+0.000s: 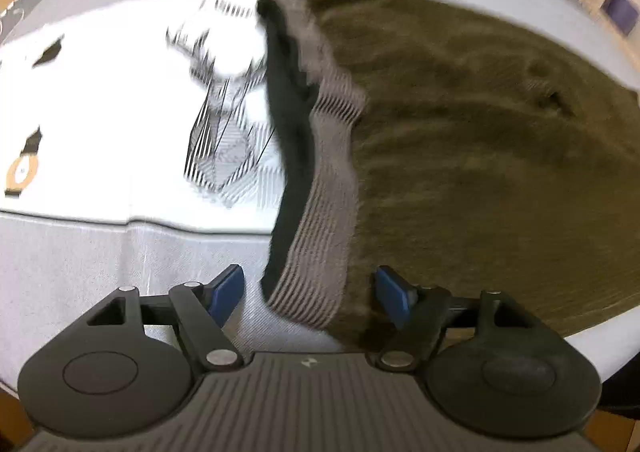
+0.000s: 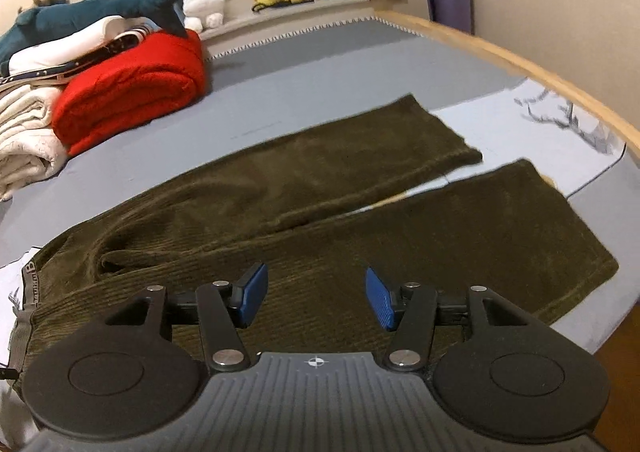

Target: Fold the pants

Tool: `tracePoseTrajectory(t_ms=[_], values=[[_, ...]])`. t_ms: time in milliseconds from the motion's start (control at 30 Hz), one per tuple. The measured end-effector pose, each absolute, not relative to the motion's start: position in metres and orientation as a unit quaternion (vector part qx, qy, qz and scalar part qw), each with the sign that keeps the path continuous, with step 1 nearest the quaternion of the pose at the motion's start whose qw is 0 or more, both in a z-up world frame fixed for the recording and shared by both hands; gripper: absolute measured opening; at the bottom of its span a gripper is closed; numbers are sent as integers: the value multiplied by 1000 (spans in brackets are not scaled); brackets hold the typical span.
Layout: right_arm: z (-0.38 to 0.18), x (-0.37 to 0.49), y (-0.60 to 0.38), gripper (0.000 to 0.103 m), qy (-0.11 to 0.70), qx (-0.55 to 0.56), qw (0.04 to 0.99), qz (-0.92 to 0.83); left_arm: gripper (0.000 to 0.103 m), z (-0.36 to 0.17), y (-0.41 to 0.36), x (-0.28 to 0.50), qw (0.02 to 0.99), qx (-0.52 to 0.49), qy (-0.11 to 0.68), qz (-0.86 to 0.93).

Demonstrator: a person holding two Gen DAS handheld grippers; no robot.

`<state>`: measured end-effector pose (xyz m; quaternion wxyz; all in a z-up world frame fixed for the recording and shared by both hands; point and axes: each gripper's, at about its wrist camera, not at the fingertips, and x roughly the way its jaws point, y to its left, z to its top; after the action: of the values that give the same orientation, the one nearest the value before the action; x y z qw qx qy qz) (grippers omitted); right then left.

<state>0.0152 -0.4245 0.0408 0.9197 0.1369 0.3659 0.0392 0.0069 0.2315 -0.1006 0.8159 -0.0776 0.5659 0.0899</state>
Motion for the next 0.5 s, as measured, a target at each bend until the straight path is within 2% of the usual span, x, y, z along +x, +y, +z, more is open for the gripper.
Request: tracePoseTrajectory(t_ms=[67, 133, 267, 333, 400, 500], values=[[40, 19, -425, 57, 366, 137, 920, 30, 54, -107, 228, 9, 810, -71, 577, 75], [39, 20, -425, 57, 365, 141, 920, 20, 45, -106, 225, 10, 805, -59, 585, 81], [41, 20, -420, 57, 359, 134, 924, 15, 44, -98, 204, 9, 800, 2, 594, 91], [42, 21, -418, 57, 353, 126, 927, 12, 48, -95, 195, 9, 799, 25, 593, 93], [42, 24, -416, 57, 347, 123, 930, 10, 54, -86, 188, 6, 816, 59, 569, 89], [42, 26, -416, 57, 340, 134, 931, 4, 57, -55, 182, -4, 865, 85, 485, 98]])
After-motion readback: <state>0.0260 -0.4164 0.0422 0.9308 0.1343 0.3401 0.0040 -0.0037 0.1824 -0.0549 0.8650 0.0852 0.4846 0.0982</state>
